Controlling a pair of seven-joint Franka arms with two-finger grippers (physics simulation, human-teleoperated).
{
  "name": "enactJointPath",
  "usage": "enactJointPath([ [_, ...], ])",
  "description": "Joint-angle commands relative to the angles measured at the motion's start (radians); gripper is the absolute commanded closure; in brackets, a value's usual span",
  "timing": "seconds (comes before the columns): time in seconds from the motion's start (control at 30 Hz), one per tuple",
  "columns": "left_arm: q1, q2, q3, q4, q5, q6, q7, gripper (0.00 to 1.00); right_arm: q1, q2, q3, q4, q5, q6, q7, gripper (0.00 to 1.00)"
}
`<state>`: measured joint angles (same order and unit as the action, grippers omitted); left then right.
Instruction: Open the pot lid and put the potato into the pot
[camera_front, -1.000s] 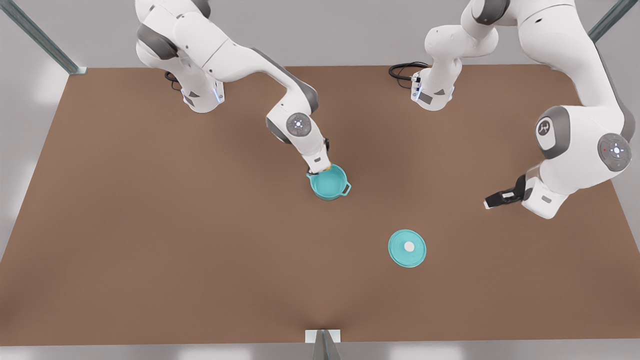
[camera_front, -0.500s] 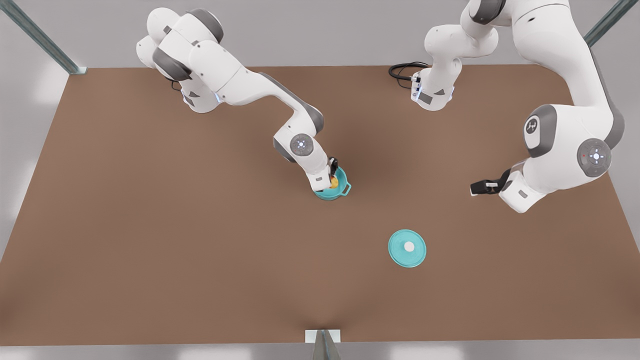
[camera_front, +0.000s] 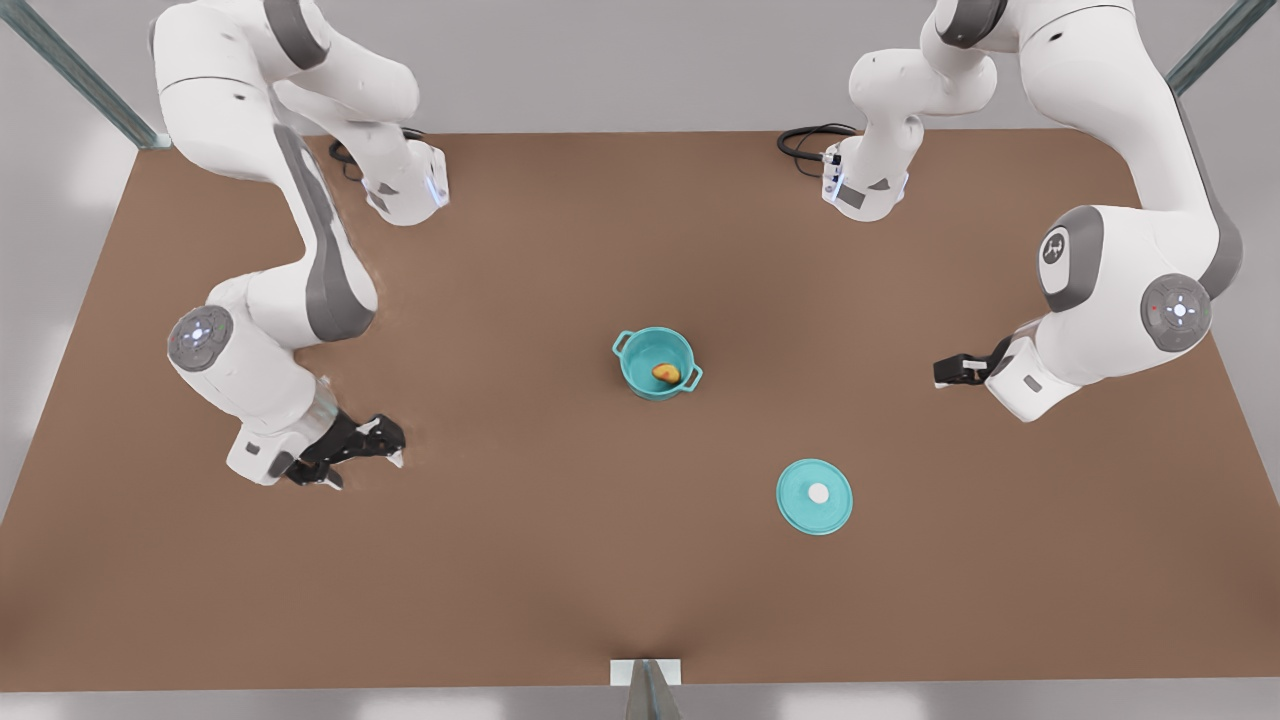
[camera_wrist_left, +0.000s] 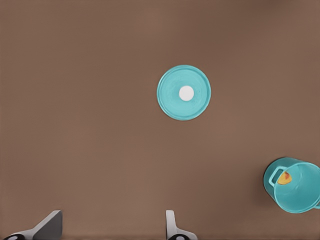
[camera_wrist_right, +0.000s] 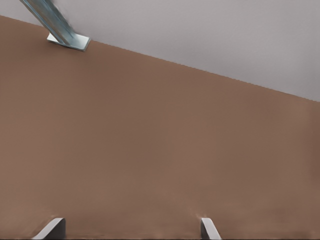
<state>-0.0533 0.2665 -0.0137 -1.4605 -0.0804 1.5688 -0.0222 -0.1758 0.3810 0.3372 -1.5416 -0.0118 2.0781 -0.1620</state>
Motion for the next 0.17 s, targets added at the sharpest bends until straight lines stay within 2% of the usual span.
enactJointPath([
  [0.0,0.0,-0.001,0.0,0.0,0.001,-0.003,0.028,0.0,-0.051,0.001,-0.004,0.003,-0.088,-0.345,-0.274,0.0],
  [0.13,0.0,-0.001,0.0,0.0,0.001,-0.003,0.028,0.0,-0.051,-0.001,-0.004,-0.002,-0.089,-0.362,-0.263,0.0],
])
